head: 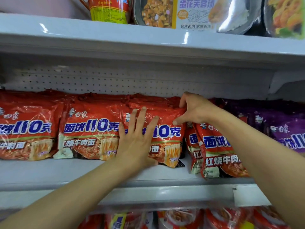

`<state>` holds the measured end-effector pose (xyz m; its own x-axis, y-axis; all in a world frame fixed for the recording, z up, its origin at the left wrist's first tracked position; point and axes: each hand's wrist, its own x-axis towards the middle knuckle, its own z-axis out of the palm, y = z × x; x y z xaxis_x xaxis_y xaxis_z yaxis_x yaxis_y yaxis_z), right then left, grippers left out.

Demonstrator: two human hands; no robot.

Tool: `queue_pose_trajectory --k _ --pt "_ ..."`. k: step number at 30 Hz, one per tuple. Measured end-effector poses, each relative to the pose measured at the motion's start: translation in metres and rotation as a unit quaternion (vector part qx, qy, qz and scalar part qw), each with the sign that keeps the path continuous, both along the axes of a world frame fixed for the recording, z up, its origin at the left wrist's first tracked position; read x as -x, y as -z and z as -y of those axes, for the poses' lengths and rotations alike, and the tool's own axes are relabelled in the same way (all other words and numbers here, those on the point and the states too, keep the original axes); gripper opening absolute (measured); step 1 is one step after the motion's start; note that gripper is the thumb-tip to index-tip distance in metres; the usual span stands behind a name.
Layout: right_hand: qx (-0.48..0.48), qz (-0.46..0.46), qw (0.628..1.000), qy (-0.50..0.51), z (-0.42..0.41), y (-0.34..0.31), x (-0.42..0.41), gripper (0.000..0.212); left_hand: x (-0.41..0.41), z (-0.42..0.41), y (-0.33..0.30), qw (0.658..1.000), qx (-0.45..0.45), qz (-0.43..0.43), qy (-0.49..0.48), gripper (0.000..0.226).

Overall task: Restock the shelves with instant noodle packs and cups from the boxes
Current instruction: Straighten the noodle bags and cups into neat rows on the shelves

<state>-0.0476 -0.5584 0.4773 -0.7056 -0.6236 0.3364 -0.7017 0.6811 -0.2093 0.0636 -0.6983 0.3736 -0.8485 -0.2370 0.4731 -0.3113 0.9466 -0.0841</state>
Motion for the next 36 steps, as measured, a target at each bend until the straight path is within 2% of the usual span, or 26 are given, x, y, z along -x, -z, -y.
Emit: queue_pose_trajectory --k 5,11,16,17,20,21,24,28,30,33,36 --pt "-0.03 0.008 0.999 -0.025 -0.005 0.002 0.0 0.058 -0.013 0.017 0.005 0.999 0.022 -0.02 0.045 0.117" --pt "0.013 -0.026 0.999 -0.032 -0.001 0.007 0.002 0.024 -0.008 0.03 0.001 0.995 0.097 -0.003 0.012 0.125" --pt "0.064 -0.077 0.995 -0.011 0.002 0.016 0.002 0.019 -0.011 0.036 0.009 0.985 0.166 -0.035 -0.017 0.125" --pt "0.075 -0.086 0.993 -0.004 0.001 0.018 0.0 0.02 -0.012 0.036 0.011 0.984 0.17 -0.038 -0.015 0.123" --pt "0.08 -0.134 0.987 0.038 -0.009 0.022 -0.003 0.048 -0.018 0.039 0.014 0.984 0.167 -0.061 0.005 0.122" --pt "0.084 -0.161 0.982 0.05 -0.014 0.022 -0.006 0.048 -0.021 0.039 0.016 0.985 0.16 -0.066 0.007 0.121" --pt "0.065 -0.238 0.968 0.038 -0.028 0.028 -0.024 0.019 -0.031 0.042 0.018 0.985 0.147 -0.087 0.023 0.108" --pt "-0.002 -0.202 0.979 -0.003 -0.028 0.05 -0.04 0.013 -0.04 0.045 0.016 0.982 0.157 -0.092 0.053 0.084" --pt "-0.024 -0.215 0.976 0.007 -0.026 0.06 -0.041 0.009 -0.042 0.043 0.013 0.983 0.156 -0.079 0.061 0.078" --pt "-0.077 -0.253 0.962 0.063 -0.023 0.067 -0.044 0.031 -0.044 0.04 0.01 0.983 0.159 -0.049 0.071 0.065" --pt "-0.088 -0.239 0.961 0.103 -0.017 0.067 -0.047 0.056 -0.049 0.038 0.01 0.984 0.158 -0.026 0.081 0.051"
